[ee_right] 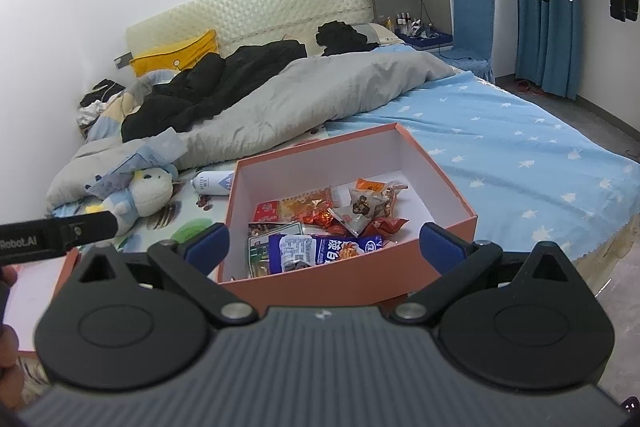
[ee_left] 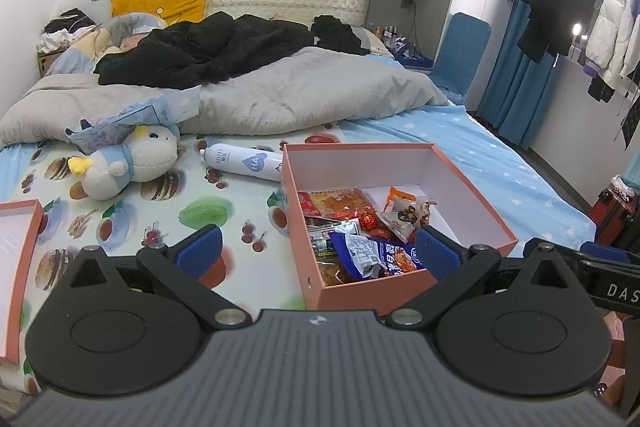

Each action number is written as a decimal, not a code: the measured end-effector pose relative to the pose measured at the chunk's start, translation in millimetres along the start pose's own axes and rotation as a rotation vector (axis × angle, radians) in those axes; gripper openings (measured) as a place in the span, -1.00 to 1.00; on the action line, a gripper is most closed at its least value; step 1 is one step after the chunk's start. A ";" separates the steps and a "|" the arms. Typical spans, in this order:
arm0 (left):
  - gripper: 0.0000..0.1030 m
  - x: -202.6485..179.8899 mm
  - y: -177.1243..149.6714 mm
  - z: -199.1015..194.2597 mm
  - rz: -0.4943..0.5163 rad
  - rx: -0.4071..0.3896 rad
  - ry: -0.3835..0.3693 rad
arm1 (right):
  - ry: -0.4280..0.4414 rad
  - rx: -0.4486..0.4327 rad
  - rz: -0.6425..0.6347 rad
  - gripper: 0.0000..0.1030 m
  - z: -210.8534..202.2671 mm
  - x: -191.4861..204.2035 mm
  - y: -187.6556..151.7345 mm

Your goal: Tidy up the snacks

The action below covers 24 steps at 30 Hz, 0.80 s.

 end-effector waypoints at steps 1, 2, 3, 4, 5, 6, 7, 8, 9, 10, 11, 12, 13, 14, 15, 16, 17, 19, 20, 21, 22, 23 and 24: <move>1.00 0.1 0.0 0.0 0.000 0.001 0.000 | 0.000 0.000 0.000 1.00 0.0 0.0 0.0; 1.00 -0.3 0.2 0.2 -0.001 0.002 -0.001 | 0.001 0.000 0.000 1.00 0.1 0.1 0.0; 1.00 -0.8 0.4 0.4 -0.001 0.002 -0.001 | 0.000 -0.001 0.000 1.00 0.0 0.1 -0.1; 1.00 -1.3 0.5 0.4 -0.001 0.001 -0.001 | 0.000 -0.001 0.000 1.00 0.0 0.2 -0.1; 1.00 -0.7 0.6 0.5 0.000 0.002 0.001 | 0.000 -0.001 0.000 1.00 0.3 0.2 0.1; 1.00 -0.9 0.9 0.6 -0.001 0.003 0.003 | 0.000 0.000 0.000 1.00 0.1 0.2 -0.2; 1.00 -1.2 1.1 0.8 -0.001 0.003 0.002 | 0.000 0.001 0.000 1.00 0.0 0.2 -0.2; 1.00 -1.2 1.4 0.7 -0.001 0.002 0.001 | 0.003 -0.001 0.002 1.00 -0.1 0.3 0.2; 1.00 -1.4 1.5 0.6 0.000 0.001 0.001 | 0.006 -0.005 0.001 1.00 -0.6 0.0 0.0; 1.00 -1.6 1.6 0.7 0.000 0.001 0.003 | 0.006 -0.008 -0.001 1.00 -0.6 0.5 -0.1; 1.00 -1.9 2.0 0.5 0.000 0.001 0.003 | 0.005 -0.008 -0.002 1.00 -0.3 0.9 -0.4; 1.00 -2.4 2.1 0.6 0.000 0.002 0.001 | 0.011 -0.007 -0.001 1.00 -0.2 1.2 -0.3; 1.00 -2.2 1.9 0.9 -0.001 0.003 -0.001 | 0.014 -0.005 0.000 1.00 0.3 1.5 -0.6; 1.00 -1.9 1.9 0.8 -0.003 0.005 0.000 | 0.015 -0.005 0.000 1.00 0.3 2.1 -1.0; 1.00 -1.1 1.9 1.0 -0.007 0.006 -0.001 | 0.015 -0.005 0.000 1.00 0.5 2.7 -1.2; 1.00 -1.6 1.9 1.3 -0.008 0.007 -0.001 | 0.016 -0.004 -0.002 1.00 0.6 3.0 -1.3; 1.00 -1.7 2.0 1.2 -0.008 0.008 0.001 | 0.017 -0.004 -0.003 1.00 0.8 3.3 -1.4; 1.00 -2.2 2.1 1.0 -0.009 0.008 0.004 | 0.016 -0.004 -0.003 1.00 0.6 3.7 -1.6; 1.00 -1.7 2.0 0.7 -0.011 0.008 0.004 | 0.018 -0.004 -0.002 1.00 0.1 3.2 -1.5; 1.00 -1.2 1.9 0.6 -0.011 0.008 0.003 | 0.018 -0.003 -0.003 1.00 0.1 3.4 -1.5; 1.00 -1.7 1.9 0.7 -0.012 0.008 0.003 | 0.018 -0.003 -0.003 1.00 0.2 3.3 -1.6; 1.00 -1.5 1.7 0.7 -0.012 0.008 0.002 | 0.017 -0.003 -0.003 1.00 -0.1 2.5 -1.4; 1.00 -0.1 2.0 0.8 -0.012 0.009 0.003 | 0.018 -0.004 -0.003 1.00 -0.1 2.4 -1.3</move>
Point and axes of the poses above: each gripper's, at about its wrist camera, not at the fingertips, and z roughly the way its jaws point, x to its left, y to its top, the point moved 3 cm from there along z, roughly the way its jaws point, and after that the axes turned 8 degrees about -y, right-handed, at the moved point
